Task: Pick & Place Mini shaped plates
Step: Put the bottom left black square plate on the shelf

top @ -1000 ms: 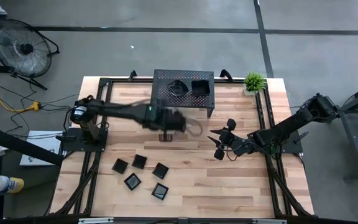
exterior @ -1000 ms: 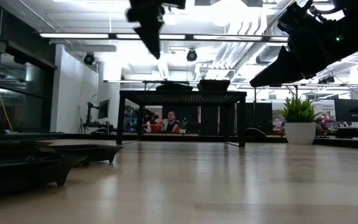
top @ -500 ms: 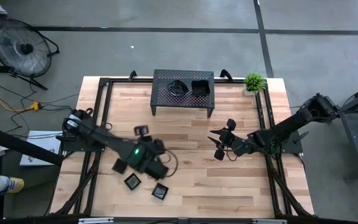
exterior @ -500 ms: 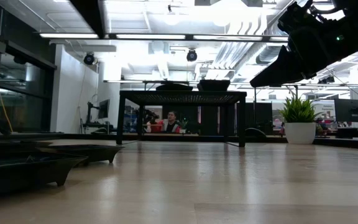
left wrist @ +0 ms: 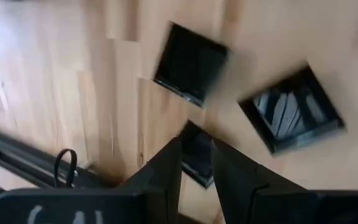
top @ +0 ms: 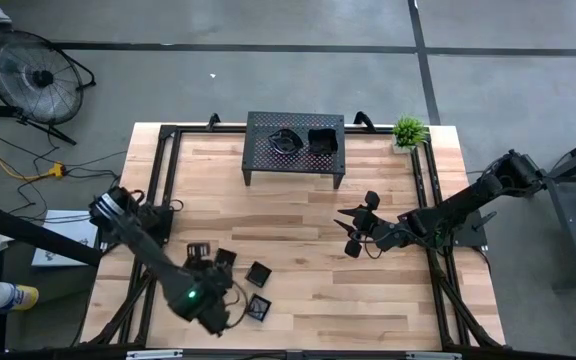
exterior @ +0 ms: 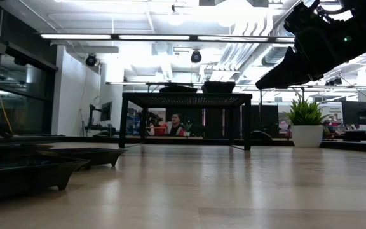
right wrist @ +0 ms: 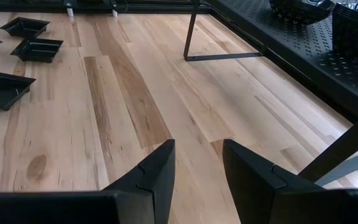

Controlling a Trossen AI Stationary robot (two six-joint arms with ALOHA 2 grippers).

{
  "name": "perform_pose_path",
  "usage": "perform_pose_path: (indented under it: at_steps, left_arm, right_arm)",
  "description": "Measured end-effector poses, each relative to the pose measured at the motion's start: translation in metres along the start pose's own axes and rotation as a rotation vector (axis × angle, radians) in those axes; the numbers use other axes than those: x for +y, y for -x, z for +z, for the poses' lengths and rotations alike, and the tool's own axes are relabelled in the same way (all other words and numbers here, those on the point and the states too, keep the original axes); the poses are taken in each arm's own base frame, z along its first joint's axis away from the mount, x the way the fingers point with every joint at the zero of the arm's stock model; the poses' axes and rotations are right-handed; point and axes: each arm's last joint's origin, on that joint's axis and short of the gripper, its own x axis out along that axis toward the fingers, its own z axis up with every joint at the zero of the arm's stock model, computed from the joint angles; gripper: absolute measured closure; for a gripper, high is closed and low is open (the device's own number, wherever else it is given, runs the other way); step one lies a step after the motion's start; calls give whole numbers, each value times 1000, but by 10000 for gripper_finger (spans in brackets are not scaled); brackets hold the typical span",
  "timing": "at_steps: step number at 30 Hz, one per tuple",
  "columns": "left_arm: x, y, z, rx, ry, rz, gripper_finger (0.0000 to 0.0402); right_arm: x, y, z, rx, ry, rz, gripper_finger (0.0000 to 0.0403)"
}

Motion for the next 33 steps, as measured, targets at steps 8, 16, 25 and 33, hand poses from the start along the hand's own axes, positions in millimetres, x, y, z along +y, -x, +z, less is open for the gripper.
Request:
perform_pose_path:
  at_steps: [8, 16, 25, 33]
  left_arm:
    - [-35, -6, -46, -102, -312, 6, 318]
    - [-51, -31, -80, -128, -362, 10, 318]
    - [-48, -71, -92, -75, -368, 28, 318]
    - [-47, -80, -93, -97, -358, 44, 318]
  right_arm:
    - [0, 0, 0, -1, -1, 0, 273]
    - [0, 0, 0, -5, -3, -8, 273]
    - [0, 0, 1, -8, -6, -7, 273]
    - [0, 0, 1, -8, -6, -8, 273]
